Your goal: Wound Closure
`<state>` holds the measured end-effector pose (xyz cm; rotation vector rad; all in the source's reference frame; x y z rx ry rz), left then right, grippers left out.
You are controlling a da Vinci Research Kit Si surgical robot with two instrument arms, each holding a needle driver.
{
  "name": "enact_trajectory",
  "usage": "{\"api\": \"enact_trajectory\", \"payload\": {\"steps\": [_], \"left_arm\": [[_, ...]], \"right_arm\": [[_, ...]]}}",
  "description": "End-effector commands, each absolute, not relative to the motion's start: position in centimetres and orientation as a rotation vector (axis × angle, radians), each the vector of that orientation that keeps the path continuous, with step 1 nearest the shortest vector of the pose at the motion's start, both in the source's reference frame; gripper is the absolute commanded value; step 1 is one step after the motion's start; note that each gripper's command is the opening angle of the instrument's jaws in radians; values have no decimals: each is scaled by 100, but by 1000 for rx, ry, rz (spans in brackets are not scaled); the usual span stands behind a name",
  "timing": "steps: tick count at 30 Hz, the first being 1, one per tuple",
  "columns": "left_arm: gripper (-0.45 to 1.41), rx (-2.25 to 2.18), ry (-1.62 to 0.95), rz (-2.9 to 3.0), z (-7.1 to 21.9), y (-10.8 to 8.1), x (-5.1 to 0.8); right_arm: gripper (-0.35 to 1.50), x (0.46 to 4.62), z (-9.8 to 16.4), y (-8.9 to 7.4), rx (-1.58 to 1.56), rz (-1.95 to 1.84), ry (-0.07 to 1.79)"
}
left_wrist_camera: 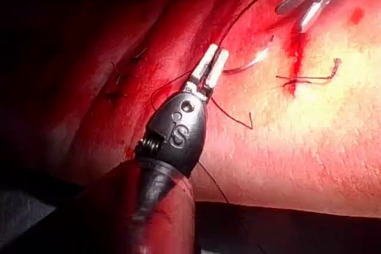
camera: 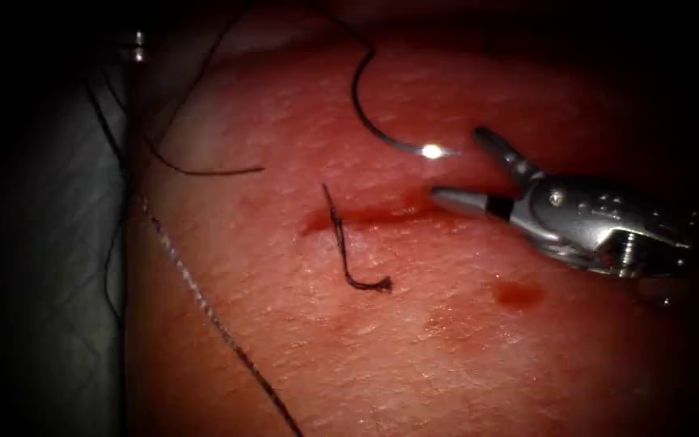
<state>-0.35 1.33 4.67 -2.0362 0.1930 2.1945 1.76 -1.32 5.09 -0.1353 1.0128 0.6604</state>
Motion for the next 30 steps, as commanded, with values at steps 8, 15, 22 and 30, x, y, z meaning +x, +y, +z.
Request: {"api": "enact_trajectory", "payload": {"steps": [8, 15, 22, 30], "left_arm": [[118, -1808, 22, 2084, 482, 116, -10], [114, -1792, 29, 2056, 455, 109, 21], [76, -1724, 24, 2060, 402, 96, 59], [71, -1885, -135, 1978, 350, 97, 21]], "right_arm": [[108, 181, 519, -152, -132, 649, 1024], [108, 179, 519, -156, -134, 644, 1026], [108, 179, 519, -161, -135, 639, 1030], [108, 181, 518, -162, -131, 637, 1034]]}}
